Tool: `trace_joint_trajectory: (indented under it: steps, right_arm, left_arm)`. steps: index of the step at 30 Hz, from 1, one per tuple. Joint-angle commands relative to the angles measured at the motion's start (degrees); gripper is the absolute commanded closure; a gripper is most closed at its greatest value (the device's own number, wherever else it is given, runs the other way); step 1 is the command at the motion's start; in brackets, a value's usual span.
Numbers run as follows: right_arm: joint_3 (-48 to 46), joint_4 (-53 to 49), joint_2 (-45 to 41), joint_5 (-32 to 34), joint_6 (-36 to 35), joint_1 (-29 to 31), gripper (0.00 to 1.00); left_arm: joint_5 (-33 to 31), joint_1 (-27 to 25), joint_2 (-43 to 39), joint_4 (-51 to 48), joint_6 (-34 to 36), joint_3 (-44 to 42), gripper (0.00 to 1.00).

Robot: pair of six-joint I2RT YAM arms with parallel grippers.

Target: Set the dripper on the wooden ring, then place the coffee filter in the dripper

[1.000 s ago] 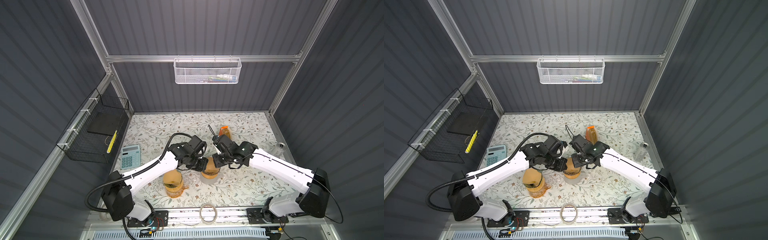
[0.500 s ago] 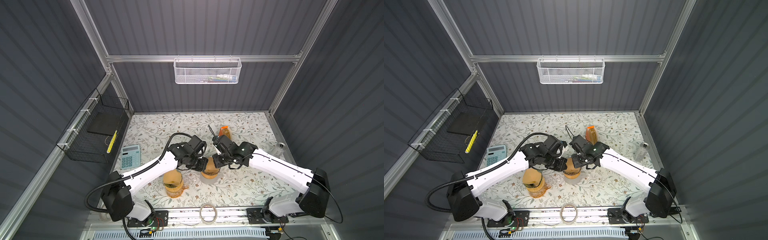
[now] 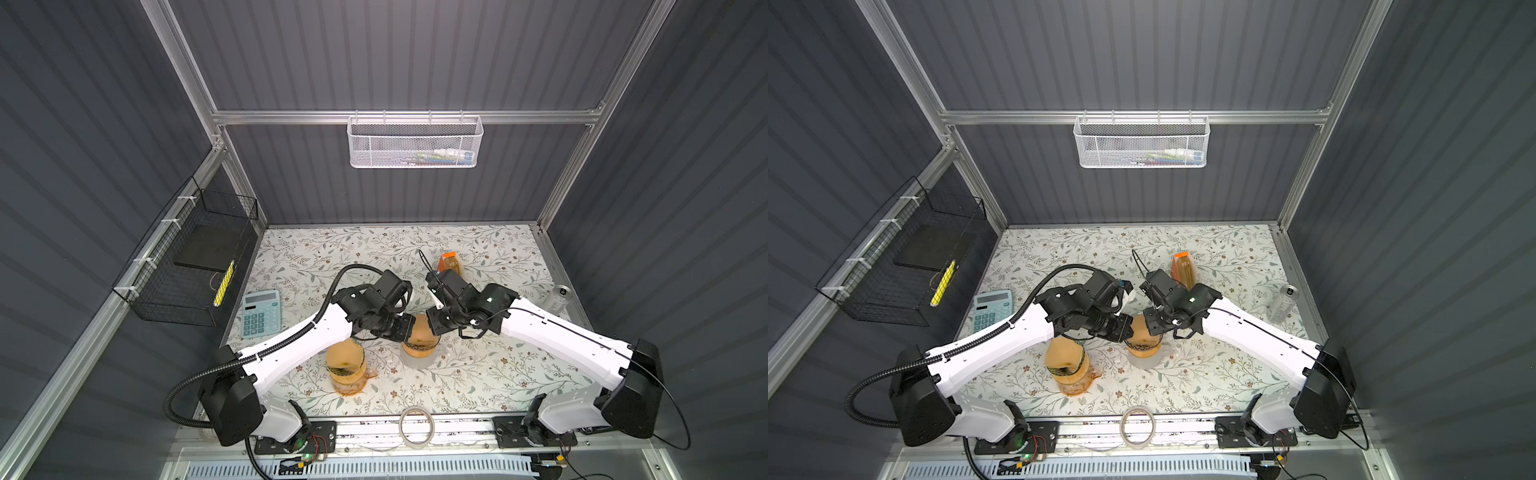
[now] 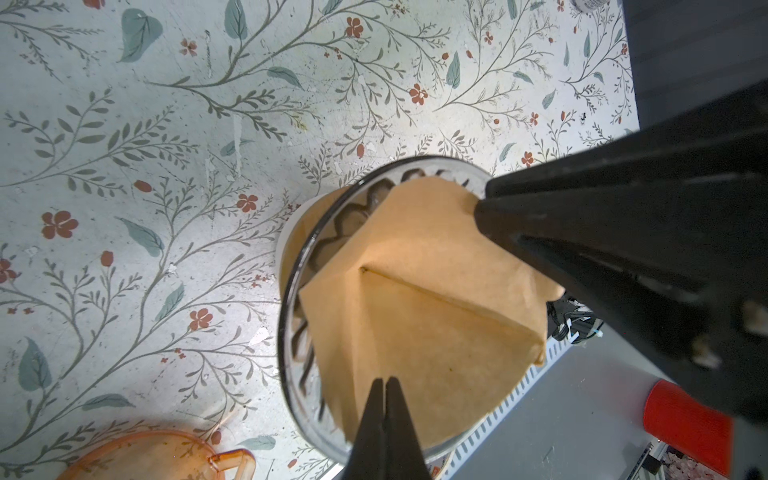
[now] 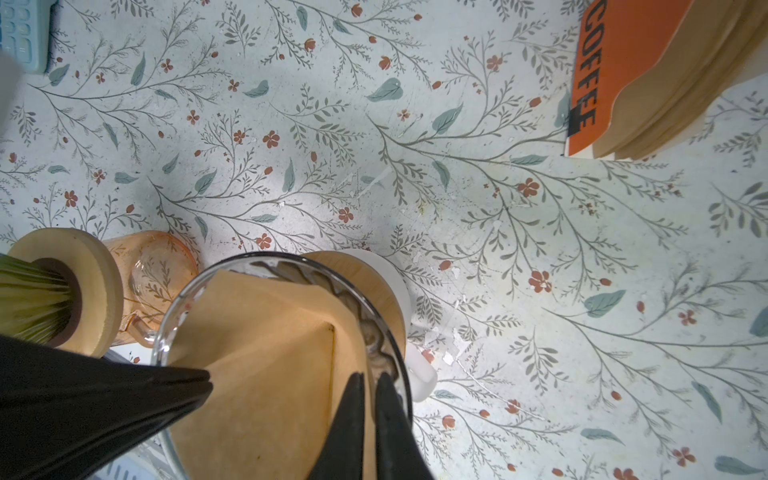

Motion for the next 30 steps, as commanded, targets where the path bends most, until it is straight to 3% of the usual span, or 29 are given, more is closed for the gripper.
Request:
trace_joint_trajectory:
  steps: [1, 15, 25, 28, 29, 30]
  right_arm:
    - [1.6, -1.3, -1.3, -0.2, 0.3, 0.3, 0.86]
    - [2.1, -1.5, -2.9, 0.2, 0.5, 0.3, 0.84]
    - [3.0, -1.0, -4.2, 0.7, -0.2, 0.3, 0.85]
    - [3.3, -0.5, -5.1, 0.5, -0.9, -0.3, 0.82]
    - [3.3, -0.3, -5.4, -0.1, -1.2, -0.8, 0.79]
    - [3.6, -0.3, -5.8, -0.5, -1.7, -1.4, 0.77]
  left_arm:
    - [-0.3, -0.2, -1.6, 0.6, -0.8, 1.5, 0.97]
    - [-2.3, -0.3, -3.8, 1.7, -1.6, 2.0, 0.97]
    - [-9.4, -0.2, -5.1, 2.3, -3.0, 4.7, 0.94]
    - [-12.7, 0.1, -5.4, 2.9, -3.2, 5.9, 0.9]
    - [-13.9, 0.5, -5.6, 3.4, -3.3, 6.2, 0.85]
    - [-15.0, 0.9, -5.9, 3.9, -3.6, 6.2, 0.7]
